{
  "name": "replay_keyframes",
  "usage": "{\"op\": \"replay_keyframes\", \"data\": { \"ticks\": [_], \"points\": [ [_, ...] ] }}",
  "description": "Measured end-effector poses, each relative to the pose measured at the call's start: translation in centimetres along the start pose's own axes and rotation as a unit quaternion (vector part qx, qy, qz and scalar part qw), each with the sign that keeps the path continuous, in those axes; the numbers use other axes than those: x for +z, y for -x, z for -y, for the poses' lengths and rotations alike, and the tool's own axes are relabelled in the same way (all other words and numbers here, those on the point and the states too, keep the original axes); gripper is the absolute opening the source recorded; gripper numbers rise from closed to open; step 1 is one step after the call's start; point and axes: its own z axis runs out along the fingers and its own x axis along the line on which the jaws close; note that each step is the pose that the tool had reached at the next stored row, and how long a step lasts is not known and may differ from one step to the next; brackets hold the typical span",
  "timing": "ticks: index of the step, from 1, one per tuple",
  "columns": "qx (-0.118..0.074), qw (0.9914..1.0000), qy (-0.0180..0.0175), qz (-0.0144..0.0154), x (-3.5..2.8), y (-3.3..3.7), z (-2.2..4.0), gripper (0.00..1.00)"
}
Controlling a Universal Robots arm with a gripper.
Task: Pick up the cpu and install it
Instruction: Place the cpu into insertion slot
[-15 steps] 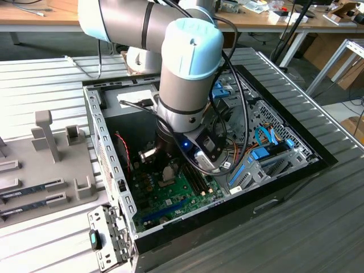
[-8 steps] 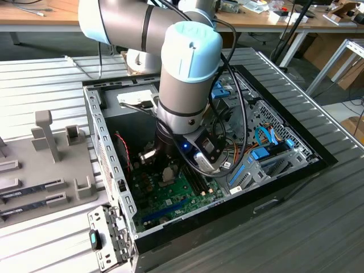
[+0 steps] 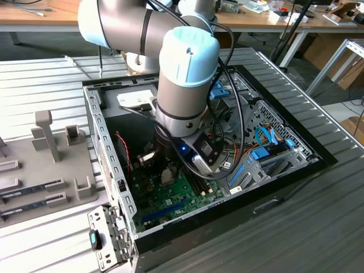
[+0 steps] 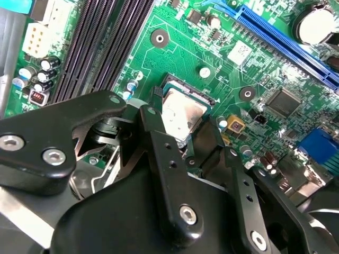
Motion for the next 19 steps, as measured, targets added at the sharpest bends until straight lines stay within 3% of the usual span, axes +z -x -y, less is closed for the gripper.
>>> {"op": "replay_keyframes", "data": {
  "ticks": [19],
  "points": [
    [0.0, 1.0, -0.0001, 0.0, 0.62, -0.11, 0.06, 0.47]
  ]
}}
